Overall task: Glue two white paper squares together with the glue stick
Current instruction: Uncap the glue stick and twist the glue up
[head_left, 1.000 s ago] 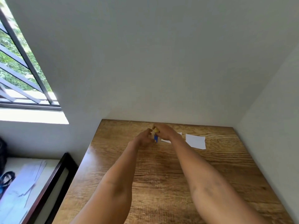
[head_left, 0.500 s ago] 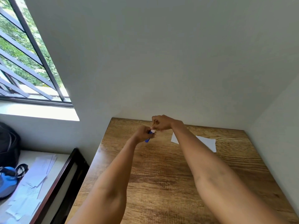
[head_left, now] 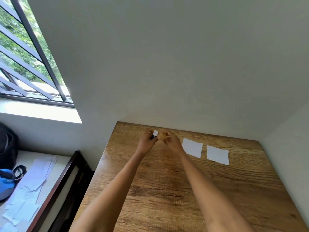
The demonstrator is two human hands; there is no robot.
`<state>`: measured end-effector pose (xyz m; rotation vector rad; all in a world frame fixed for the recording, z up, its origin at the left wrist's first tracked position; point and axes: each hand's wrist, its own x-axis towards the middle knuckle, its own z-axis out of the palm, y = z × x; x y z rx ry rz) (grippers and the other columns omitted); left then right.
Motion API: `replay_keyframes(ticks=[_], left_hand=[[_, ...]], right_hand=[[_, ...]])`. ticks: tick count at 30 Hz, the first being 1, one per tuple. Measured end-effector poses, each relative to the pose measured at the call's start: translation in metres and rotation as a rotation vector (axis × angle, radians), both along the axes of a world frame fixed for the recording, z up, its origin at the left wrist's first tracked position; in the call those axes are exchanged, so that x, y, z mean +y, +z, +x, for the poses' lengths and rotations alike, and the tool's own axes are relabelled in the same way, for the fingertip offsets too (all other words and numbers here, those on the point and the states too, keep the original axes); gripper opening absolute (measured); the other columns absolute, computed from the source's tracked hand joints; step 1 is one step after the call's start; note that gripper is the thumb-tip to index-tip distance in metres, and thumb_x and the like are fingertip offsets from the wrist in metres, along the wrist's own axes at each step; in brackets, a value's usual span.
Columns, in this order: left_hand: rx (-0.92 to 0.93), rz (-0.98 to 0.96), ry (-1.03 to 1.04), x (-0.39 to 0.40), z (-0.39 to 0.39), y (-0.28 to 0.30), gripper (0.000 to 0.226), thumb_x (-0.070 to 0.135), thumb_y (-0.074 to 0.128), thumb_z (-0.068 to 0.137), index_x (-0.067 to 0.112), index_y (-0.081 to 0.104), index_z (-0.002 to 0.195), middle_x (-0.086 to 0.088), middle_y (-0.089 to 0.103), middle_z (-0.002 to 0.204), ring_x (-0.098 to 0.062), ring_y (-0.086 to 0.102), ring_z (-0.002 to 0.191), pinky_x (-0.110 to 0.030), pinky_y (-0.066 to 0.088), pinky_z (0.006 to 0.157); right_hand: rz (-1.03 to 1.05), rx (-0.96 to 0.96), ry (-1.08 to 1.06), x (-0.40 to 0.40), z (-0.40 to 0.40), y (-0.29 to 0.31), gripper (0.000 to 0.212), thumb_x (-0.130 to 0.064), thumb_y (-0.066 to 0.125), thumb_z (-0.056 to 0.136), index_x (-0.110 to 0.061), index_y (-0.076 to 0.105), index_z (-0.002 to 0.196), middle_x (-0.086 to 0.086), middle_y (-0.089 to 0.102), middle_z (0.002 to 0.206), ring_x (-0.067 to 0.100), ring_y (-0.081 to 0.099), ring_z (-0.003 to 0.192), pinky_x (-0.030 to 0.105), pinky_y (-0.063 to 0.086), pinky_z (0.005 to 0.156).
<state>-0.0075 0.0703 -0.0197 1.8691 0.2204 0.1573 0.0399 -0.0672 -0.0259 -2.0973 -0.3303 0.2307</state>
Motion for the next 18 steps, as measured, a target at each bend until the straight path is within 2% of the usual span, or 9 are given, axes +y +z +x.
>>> replay_keyframes(ticks=[1, 3, 6, 8, 10, 13, 15, 18], left_hand=[[-0.011, -0.019, 0.034, 0.000, 0.002, -0.002, 0.019, 0.017, 0.068, 0.084, 0.021, 0.050, 0.084, -0.005, 0.062, 0.077, -0.017, 0.057, 0.069, -0.017, 0.043, 0.061], [-0.062, -0.023, 0.084, 0.002, 0.003, -0.006, 0.026, 0.015, 0.070, 0.082, 0.027, 0.048, 0.076, 0.004, 0.054, 0.067, -0.009, 0.047, 0.059, -0.011, 0.038, 0.053], [-0.083, -0.058, 0.108, 0.005, 0.003, -0.014, 0.022, 0.011, 0.071, 0.080, 0.025, 0.054, 0.077, 0.006, 0.055, 0.069, -0.009, 0.050, 0.064, -0.012, 0.041, 0.058], [-0.058, -0.103, 0.125, 0.007, 0.003, -0.019, 0.014, 0.010, 0.072, 0.080, 0.017, 0.061, 0.084, 0.006, 0.057, 0.072, -0.013, 0.054, 0.071, -0.023, 0.048, 0.068], [-0.046, -0.142, 0.145, 0.009, 0.003, -0.021, 0.015, 0.010, 0.072, 0.079, 0.009, 0.065, 0.093, 0.005, 0.060, 0.076, -0.012, 0.057, 0.075, -0.031, 0.052, 0.073], [-0.057, -0.167, 0.166, 0.011, 0.004, -0.017, 0.017, 0.009, 0.071, 0.079, 0.011, 0.067, 0.095, 0.009, 0.064, 0.079, -0.006, 0.060, 0.076, -0.014, 0.050, 0.069], [-0.075, -0.146, 0.168, 0.011, 0.006, -0.007, 0.017, 0.009, 0.071, 0.079, 0.010, 0.068, 0.096, 0.005, 0.066, 0.080, -0.004, 0.060, 0.074, -0.008, 0.047, 0.065], [-0.103, -0.152, 0.099, 0.005, 0.010, 0.014, 0.021, 0.009, 0.070, 0.081, 0.008, 0.068, 0.102, -0.001, 0.069, 0.089, 0.005, 0.062, 0.076, -0.010, 0.051, 0.068]], right_hand=[[-0.024, -0.013, -0.024, 0.003, -0.001, -0.007, 0.025, -0.007, 0.058, 0.088, -0.009, 0.058, 0.114, 0.010, 0.063, 0.117, 0.023, 0.059, 0.107, 0.026, 0.045, 0.084], [-0.054, -0.051, -0.068, 0.009, -0.003, -0.019, 0.020, -0.010, 0.061, 0.086, -0.011, 0.058, 0.105, 0.007, 0.067, 0.109, 0.021, 0.061, 0.100, 0.028, 0.047, 0.081], [-0.172, -0.122, -0.065, 0.015, -0.002, -0.028, 0.013, -0.015, 0.057, 0.087, -0.016, 0.059, 0.099, 0.005, 0.068, 0.102, 0.022, 0.060, 0.093, 0.036, 0.048, 0.075], [-0.244, -0.148, -0.041, 0.016, 0.001, -0.031, 0.015, -0.016, 0.055, 0.087, -0.018, 0.060, 0.101, 0.004, 0.068, 0.102, 0.023, 0.058, 0.095, 0.036, 0.047, 0.073], [-0.257, -0.154, -0.027, 0.016, 0.005, -0.033, 0.019, -0.015, 0.056, 0.086, -0.019, 0.062, 0.104, 0.003, 0.068, 0.104, 0.023, 0.058, 0.098, 0.036, 0.048, 0.075], [-0.250, -0.133, -0.007, 0.016, 0.006, -0.034, 0.035, -0.018, 0.061, 0.084, -0.018, 0.058, 0.119, 0.005, 0.061, 0.121, 0.024, 0.052, 0.115, 0.038, 0.046, 0.091], [-0.130, -0.155, -0.117, 0.017, 0.001, -0.031, 0.040, -0.019, 0.064, 0.084, -0.016, 0.055, 0.123, 0.004, 0.055, 0.127, 0.020, 0.048, 0.119, 0.036, 0.042, 0.097], [0.260, -0.158, -0.400, 0.027, -0.009, -0.015, 0.016, -0.019, 0.057, 0.091, -0.019, 0.062, 0.106, 0.000, 0.060, 0.107, 0.016, 0.057, 0.103, 0.030, 0.047, 0.087]])
